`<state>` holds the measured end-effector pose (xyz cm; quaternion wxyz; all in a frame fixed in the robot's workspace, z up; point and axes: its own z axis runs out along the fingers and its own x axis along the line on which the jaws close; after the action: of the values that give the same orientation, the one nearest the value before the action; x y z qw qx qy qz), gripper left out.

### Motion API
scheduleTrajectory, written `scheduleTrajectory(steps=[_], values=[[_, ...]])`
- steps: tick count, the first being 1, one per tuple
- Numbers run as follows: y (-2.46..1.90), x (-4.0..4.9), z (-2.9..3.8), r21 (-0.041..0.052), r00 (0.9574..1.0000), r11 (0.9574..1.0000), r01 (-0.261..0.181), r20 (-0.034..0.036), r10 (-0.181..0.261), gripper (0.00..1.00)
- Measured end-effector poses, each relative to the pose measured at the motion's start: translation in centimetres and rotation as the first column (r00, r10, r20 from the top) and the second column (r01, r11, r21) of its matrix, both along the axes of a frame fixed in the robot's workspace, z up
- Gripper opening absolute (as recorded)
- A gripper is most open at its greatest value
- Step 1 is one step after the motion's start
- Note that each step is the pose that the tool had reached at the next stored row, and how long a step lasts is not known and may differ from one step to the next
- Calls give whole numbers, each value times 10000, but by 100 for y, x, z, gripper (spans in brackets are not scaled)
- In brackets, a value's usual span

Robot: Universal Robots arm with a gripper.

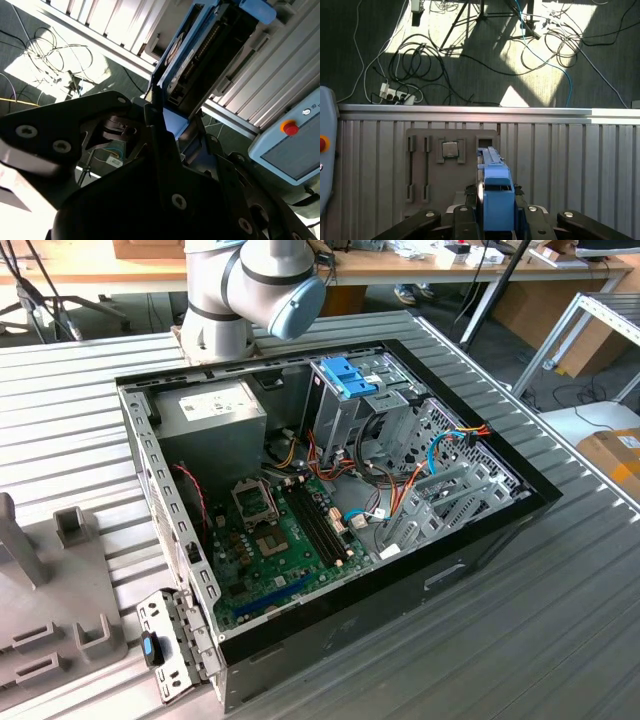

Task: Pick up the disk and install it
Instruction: 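Pick up the disk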

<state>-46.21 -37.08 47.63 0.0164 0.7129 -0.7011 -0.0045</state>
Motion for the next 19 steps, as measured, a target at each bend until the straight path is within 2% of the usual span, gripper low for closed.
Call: scheduleTrajectory(steps=[13, 15, 19], values=[[0, 0, 3, 0, 10000, 10000, -3, -1, 3, 36], [0, 0, 29, 0, 10000, 10000, -4, -1, 4, 36], [0, 1, 164, -1, 10000, 10000, -4, -2, 4, 36]])
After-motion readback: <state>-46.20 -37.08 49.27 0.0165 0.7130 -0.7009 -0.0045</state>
